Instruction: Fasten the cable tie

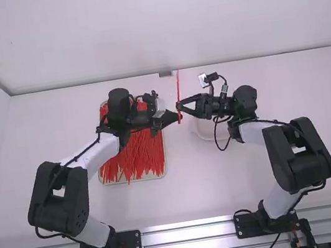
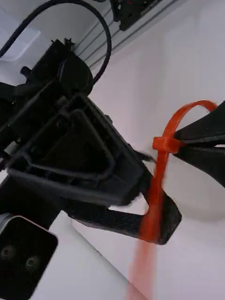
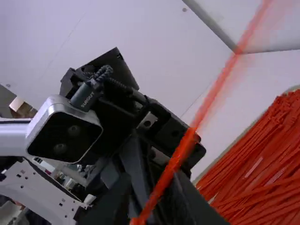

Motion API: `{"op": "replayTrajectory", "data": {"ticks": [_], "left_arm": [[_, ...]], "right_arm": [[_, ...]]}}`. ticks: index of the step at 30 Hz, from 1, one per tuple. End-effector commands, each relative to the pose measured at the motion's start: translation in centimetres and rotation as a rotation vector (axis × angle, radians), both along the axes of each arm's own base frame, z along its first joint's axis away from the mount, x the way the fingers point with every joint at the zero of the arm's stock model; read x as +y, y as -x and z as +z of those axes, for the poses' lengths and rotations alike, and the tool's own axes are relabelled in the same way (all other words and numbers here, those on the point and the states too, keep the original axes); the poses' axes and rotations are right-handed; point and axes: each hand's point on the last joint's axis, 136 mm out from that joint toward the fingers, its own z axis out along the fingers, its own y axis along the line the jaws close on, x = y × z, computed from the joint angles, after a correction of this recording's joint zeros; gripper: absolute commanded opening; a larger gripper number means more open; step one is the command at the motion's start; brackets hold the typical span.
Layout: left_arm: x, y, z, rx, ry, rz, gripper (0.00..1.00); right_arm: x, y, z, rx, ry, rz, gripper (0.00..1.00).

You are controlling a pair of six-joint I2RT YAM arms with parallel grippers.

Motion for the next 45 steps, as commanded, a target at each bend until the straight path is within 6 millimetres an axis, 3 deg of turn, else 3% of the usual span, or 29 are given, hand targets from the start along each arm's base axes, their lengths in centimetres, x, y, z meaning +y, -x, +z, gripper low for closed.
{"op": "replayTrajectory", "data": {"ticks": [1, 4, 7, 11, 14, 21, 22, 23, 24, 25, 31, 38, 45], "left_arm": [[-0.2, 0.2, 1.4, -0.029, 0.012, -0.01, 0.02], [-0.4, 0.3, 1.4, -0.029, 0.012, -0.015, 0.02], [-0.4, 0.3, 1.4, -0.038, 0.013, -0.019, 0.02], [-0.4, 0.3, 1.4, -0.037, 0.013, -0.015, 0.02], [-0.4, 0.3, 1.4, -0.036, 0.013, -0.017, 0.02], [-0.4, 0.3, 1.4, -0.036, 0.012, -0.015, 0.03], [-0.4, 0.3, 1.4, -0.036, 0.012, -0.014, 0.09], [-0.3, 0.2, 1.4, -0.035, 0.012, -0.012, 0.22], [-0.1, 0.0, 1.4, -0.025, 0.014, -0.003, 0.72], [0.0, -0.2, 1.6, -0.012, 0.018, 0.005, 0.99], [1.9, -3.1, 2.8, 0.151, 0.059, 0.158, 0.99], [5.1, -4.3, 4.3, 0.299, 0.077, 0.182, 0.99], [6.7, -5.9, 3.3, 0.46, 0.021, 0.303, 0.99]], "right_arm": [[0.1, 0.8, 0.5, 0.001, -0.003, 0.03, 0.51], [0.2, 0.8, 0.4, 0.008, -0.001, 0.033, 0.56], [0.1, 0.9, 0.3, 0.011, 0.001, 0.036, 0.54], [0.2, 1.0, 0.3, 0.007, 0.002, 0.043, 0.31], [0.2, 1.0, 0.3, 0.007, 0.002, 0.042, 0.0], [0.2, 1.0, 0.3, 0.008, 0.002, 0.043, 0.0], [0.2, 1.0, 0.3, 0.008, 0.002, 0.043, 0.0], [0.2, 1.0, 0.3, 0.007, 0.003, 0.044, 0.0], [0.2, 1.1, 0.3, 0.007, 0.004, 0.049, 0.0], [0.1, 1.1, 0.3, 0.005, 0.005, 0.05, 0.0], [-2.3, 0.0, 1.2, 0.0, -0.012, -0.007, 0.0], [-5.2, -0.6, 2.3, -0.035, -0.025, -0.059, 0.0], [-6.7, -1.1, 2.0, -0.05, -0.007, -0.084, 0.0]]}}
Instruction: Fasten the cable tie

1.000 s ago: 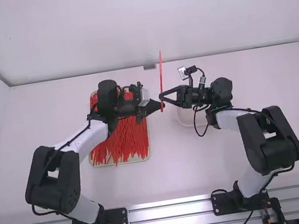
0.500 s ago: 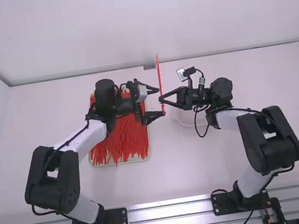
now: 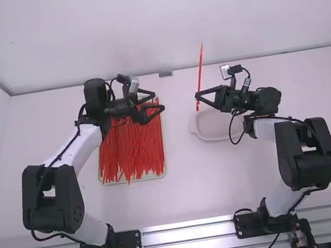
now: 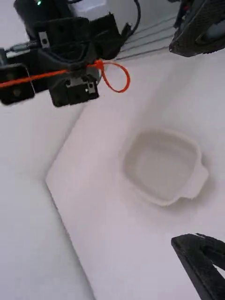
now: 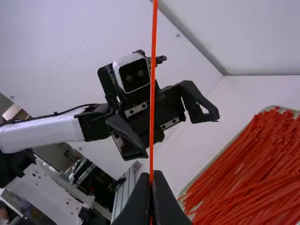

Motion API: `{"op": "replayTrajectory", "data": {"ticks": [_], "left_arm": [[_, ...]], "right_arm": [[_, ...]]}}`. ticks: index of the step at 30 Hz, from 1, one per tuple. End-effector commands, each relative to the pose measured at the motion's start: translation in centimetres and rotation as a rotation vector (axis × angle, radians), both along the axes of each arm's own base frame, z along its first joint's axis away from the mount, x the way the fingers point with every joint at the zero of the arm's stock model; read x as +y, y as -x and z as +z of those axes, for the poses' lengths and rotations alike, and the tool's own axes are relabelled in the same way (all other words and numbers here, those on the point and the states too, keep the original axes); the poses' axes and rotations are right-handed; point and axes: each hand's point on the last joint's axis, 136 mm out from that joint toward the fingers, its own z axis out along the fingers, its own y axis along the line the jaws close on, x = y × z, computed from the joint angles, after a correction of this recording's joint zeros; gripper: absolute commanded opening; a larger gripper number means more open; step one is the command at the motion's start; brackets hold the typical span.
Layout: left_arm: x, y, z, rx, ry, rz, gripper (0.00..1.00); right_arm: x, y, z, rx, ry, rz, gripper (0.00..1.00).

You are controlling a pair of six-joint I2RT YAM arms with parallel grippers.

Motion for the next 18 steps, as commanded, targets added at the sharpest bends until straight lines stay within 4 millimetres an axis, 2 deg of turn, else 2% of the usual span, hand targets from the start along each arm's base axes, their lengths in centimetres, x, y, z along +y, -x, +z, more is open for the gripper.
{"op": "replayTrajectory", "data": {"ticks": [1, 5, 11, 18], "left_arm": [[0.0, 0.0, 1.7, -0.056, -0.025, 0.003, 0.99], [-0.4, 1.0, 1.2, -0.064, -0.073, -0.041, 0.99], [0.0, 0.8, 0.6, -0.047, -0.097, -0.023, 0.99], [0.1, 0.9, 0.5, -0.042, -0.101, -0.02, 0.99]], "right_arm": [[-0.4, 0.2, 0.0, -0.007, 0.012, 0.003, 0.0], [-1.2, -0.7, -0.8, 0.022, 0.023, -0.026, 0.0], [-1.1, -2.7, -2.0, 0.075, 0.063, -0.033, 0.0], [-1.1, -5.1, -0.8, 0.076, 0.11, -0.035, 0.0]]}}
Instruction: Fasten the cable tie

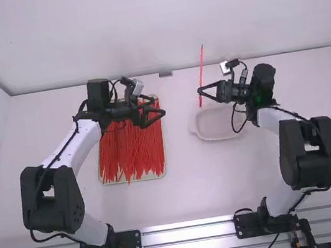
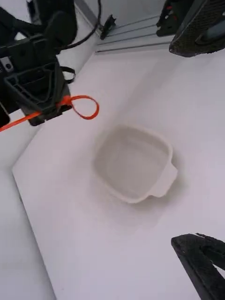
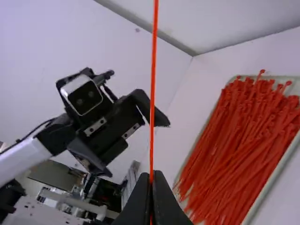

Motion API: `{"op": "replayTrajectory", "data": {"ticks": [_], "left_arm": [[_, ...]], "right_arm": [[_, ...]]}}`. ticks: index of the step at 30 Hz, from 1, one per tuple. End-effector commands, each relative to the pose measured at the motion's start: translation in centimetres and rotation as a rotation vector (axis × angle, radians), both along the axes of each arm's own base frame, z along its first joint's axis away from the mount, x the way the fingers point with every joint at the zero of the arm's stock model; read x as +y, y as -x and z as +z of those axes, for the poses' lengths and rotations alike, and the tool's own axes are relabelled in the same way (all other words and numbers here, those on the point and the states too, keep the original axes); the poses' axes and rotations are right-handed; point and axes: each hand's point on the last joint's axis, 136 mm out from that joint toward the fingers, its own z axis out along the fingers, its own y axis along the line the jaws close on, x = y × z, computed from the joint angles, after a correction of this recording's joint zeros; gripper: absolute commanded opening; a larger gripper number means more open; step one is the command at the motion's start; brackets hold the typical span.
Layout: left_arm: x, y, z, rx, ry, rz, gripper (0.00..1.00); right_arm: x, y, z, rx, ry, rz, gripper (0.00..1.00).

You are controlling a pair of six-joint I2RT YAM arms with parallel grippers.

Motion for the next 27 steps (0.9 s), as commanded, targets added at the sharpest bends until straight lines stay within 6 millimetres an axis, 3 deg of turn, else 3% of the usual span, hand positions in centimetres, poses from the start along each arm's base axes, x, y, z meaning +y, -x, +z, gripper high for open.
{"op": "replayTrajectory", "data": {"ticks": [1, 5, 10, 16, 22, 27], "left_arm": [[0.0, 0.0, 2.0, -0.066, 0.005, -0.008, 0.99], [0.4, -0.5, 1.5, -0.056, -0.025, 0.031, 0.99], [0.3, -0.4, 1.4, -0.058, -0.028, 0.025, 0.99], [1.3, -1.4, 0.4, -0.035, -0.079, 0.099, 0.99], [1.9, -1.2, -0.9, -0.015, -0.137, 0.117, 0.99], [2.1, -0.9, -1.8, 0.004, -0.159, 0.123, 0.99]], "right_arm": [[-0.1, -0.9, 2.4, -0.177, 0.042, 0.011, 0.0], [-0.4, -2.2, 2.0, -0.158, 0.098, -0.035, 0.0], [-1.6, -3.9, -1.4, -0.082, 0.281, -0.16, 0.0], [-2.3, -3.5, -6.0, 0.007, 0.508, -0.215, 0.0], [-1.7, -1.8, -8.3, 0.039, 0.586, -0.169, 0.0], [-2.4, -1.4, -11.6, 0.114, 0.722, -0.239, 0.0]]}}
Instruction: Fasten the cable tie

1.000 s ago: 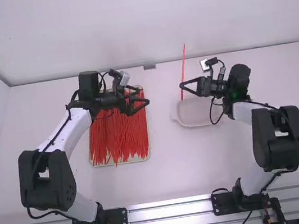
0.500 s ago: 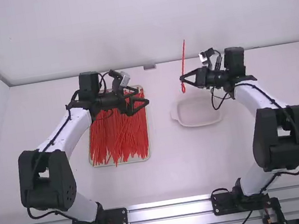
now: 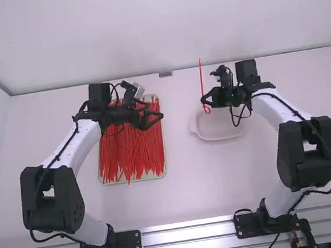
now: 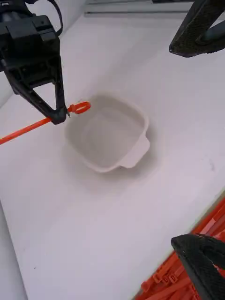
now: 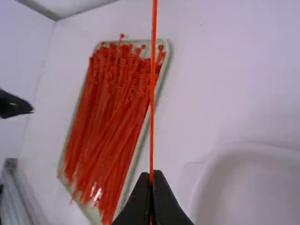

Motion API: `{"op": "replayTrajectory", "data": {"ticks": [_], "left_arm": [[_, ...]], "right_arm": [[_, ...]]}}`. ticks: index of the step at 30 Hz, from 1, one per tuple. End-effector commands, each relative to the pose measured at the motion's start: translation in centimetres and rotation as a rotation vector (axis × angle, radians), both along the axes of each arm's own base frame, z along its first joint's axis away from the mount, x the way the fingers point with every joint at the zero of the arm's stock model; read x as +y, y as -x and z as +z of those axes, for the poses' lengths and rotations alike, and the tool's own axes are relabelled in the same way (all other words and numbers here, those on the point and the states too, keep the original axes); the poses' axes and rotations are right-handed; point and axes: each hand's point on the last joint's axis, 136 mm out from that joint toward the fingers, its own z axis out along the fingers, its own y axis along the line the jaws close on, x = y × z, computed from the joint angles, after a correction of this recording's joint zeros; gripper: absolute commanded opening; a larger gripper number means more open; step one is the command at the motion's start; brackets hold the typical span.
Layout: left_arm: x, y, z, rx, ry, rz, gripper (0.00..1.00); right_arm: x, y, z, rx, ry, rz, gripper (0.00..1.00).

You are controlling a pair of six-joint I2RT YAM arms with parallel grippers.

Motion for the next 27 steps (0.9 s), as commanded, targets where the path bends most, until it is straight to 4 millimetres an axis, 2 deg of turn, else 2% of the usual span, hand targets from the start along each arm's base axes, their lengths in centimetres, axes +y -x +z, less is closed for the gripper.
{"op": "replayTrajectory", "data": {"ticks": [1, 4, 9, 13, 16, 20, 27], "left_arm": [[0.5, -0.3, 1.2, -0.055, -0.023, 0.014, 0.99], [0.9, -0.6, 0.5, -0.045, -0.055, 0.047, 0.99], [1.0, -0.6, 0.4, -0.043, -0.059, 0.046, 0.99], [1.0, -0.5, 0.4, -0.044, -0.06, 0.046, 0.99], [1.0, -0.5, 0.4, -0.044, -0.06, 0.046, 0.99], [1.0, -0.5, 0.4, -0.044, -0.057, 0.043, 0.99], [0.9, -0.6, 0.5, -0.048, -0.055, 0.044, 0.99]], "right_arm": [[-1.0, 0.4, -2.1, 0.016, 0.113, -0.052, 0.0], [-1.5, 1.0, -3.8, 0.066, 0.177, -0.098, 0.0], [-2.0, 1.9, -5.6, 0.106, 0.228, -0.132, 0.0], [-3.1, 2.6, -7.2, 0.15, 0.273, -0.193, 0.0], [-3.1, 2.7, -8.0, 0.14, 0.281, -0.215, 0.0], [-4.3, 2.5, -9.8, 0.12, 0.33, -0.324, 0.0], [-3.8, 3.2, -11.2, 0.083, 0.405, -0.348, 0.0]]}}
